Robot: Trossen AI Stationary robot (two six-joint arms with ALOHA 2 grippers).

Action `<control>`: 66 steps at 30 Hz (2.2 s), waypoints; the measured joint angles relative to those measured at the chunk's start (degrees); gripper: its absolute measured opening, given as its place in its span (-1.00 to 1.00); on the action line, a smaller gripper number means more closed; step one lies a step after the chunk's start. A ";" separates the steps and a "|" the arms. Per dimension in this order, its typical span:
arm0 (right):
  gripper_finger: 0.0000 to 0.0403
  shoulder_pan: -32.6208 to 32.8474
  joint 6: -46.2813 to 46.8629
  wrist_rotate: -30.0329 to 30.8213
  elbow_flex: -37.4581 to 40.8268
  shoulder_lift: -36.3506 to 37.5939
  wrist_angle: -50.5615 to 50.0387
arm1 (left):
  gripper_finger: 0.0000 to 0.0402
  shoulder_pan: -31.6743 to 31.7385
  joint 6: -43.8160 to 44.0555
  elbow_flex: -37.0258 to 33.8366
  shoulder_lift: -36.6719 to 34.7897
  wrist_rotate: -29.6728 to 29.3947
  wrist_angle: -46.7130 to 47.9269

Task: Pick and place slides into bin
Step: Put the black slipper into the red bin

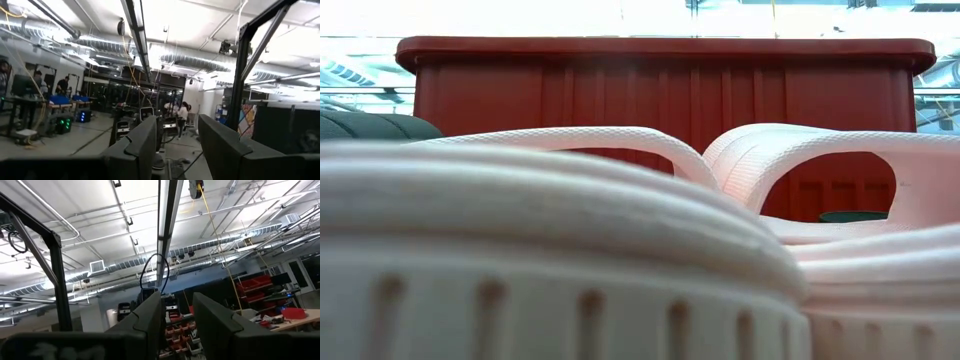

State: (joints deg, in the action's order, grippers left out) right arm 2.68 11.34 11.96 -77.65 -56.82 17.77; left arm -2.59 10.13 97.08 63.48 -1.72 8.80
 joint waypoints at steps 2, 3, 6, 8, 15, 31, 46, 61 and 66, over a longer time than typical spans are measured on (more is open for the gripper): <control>-0.48 0.00 -0.01 -0.01 1.46 -0.02 1.25 | -0.24 0.00 2.26 0.00 0.22 -0.02 -0.13; -0.48 0.00 -0.01 -0.01 2.03 -0.02 1.95 | -0.24 -0.04 3.80 0.00 0.27 0.03 -0.08; -0.48 0.00 1.08 -0.01 3.41 -0.12 4.83 | -0.24 -0.15 8.68 0.00 0.73 1.24 0.04; -0.48 0.00 3.35 -0.03 4.03 -0.19 7.24 | -0.24 -0.15 11.32 0.00 1.01 1.68 0.19; -0.48 0.04 11.54 -5.85 4.33 0.00 8.65 | -0.24 -0.16 17.74 -0.04 3.54 6.67 0.07; -0.38 0.07 9.15 -23.96 1.73 -0.59 10.73 | -0.24 -1.20 18.09 -0.07 6.08 8.25 -7.65; -0.35 0.09 10.38 -40.94 -17.22 -9.06 -8.64 | -0.24 -1.20 16.85 -0.07 6.15 8.20 -7.41; -0.35 0.13 0.10 -45.12 -47.99 -19.82 -48.50 | -0.24 -1.18 16.91 -0.07 6.15 8.23 -7.25; -0.35 0.13 -0.74 -45.04 -53.75 -22.92 -63.90 | -0.24 -1.18 16.91 -0.04 6.15 8.23 -7.26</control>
State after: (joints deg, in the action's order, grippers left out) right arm 2.81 10.61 -33.09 -131.41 -79.74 -46.13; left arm -3.77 27.05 97.03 69.63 6.50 1.54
